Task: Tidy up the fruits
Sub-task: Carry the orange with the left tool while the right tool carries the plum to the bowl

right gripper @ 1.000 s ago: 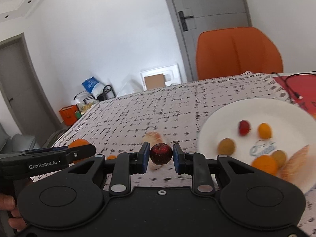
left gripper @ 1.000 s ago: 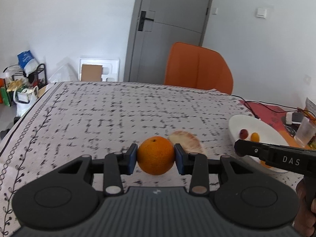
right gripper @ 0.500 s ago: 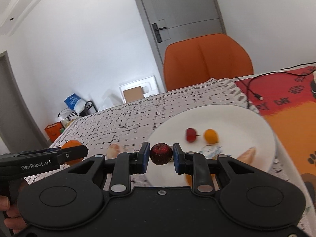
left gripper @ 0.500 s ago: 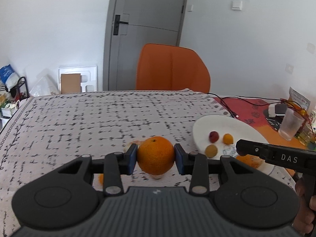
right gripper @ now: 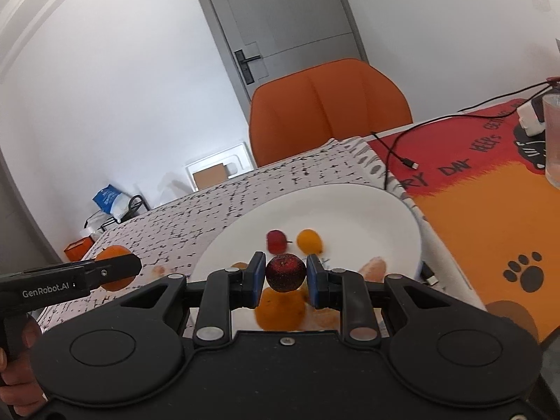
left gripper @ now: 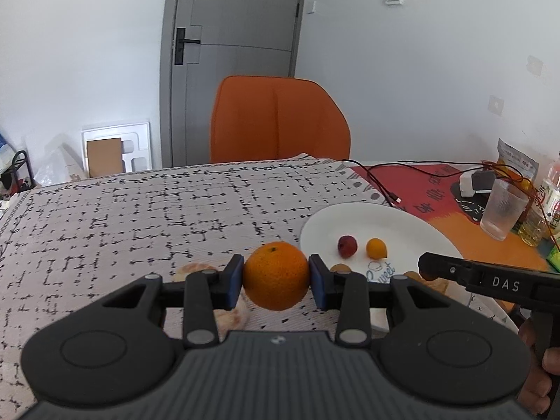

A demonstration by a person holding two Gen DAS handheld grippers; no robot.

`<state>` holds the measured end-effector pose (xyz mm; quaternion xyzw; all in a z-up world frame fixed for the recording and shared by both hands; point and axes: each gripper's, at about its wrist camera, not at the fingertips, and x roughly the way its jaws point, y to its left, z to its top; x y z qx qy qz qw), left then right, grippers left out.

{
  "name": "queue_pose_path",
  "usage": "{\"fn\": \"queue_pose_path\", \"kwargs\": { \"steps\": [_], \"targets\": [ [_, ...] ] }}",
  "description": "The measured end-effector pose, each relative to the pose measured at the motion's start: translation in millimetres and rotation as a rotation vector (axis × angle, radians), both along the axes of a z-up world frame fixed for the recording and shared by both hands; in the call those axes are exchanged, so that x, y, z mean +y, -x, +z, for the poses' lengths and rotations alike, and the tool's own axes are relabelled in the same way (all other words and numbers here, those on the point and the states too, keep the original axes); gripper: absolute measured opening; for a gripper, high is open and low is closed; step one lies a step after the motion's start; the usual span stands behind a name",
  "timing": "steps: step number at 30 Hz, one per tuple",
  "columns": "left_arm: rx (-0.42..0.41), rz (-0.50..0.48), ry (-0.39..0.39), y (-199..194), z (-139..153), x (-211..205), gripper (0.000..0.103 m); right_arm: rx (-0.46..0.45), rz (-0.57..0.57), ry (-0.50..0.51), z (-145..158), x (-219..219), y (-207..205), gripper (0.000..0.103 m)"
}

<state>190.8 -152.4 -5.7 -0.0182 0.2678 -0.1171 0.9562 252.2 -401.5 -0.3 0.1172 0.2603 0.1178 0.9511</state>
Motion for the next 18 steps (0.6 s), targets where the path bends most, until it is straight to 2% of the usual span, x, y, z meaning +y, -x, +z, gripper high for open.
{"fn": "queue_pose_path", "kwargs": {
  "steps": [7,8,11,18],
  "targets": [
    [0.01,-0.033,-0.002,-7.6,-5.2,-16.9,0.038,0.0,-0.031,0.008,-1.0,-9.9,-3.7,0.025],
    [0.013,-0.038,-0.002,-8.6,-6.0,-19.3,0.038,-0.002,-0.035,0.008,-1.0,-11.3,-4.8,0.026],
    [0.02,-0.054,-0.002,-11.3,-8.4,-26.1,0.038,-0.022,-0.086,0.026,0.2,-15.0,-2.9,0.039],
    [0.043,-0.086,0.004,-16.3,-13.1,-43.6,0.038,-0.018,-0.101,0.035,0.3,-24.8,8.8,0.045]
  ]
}}
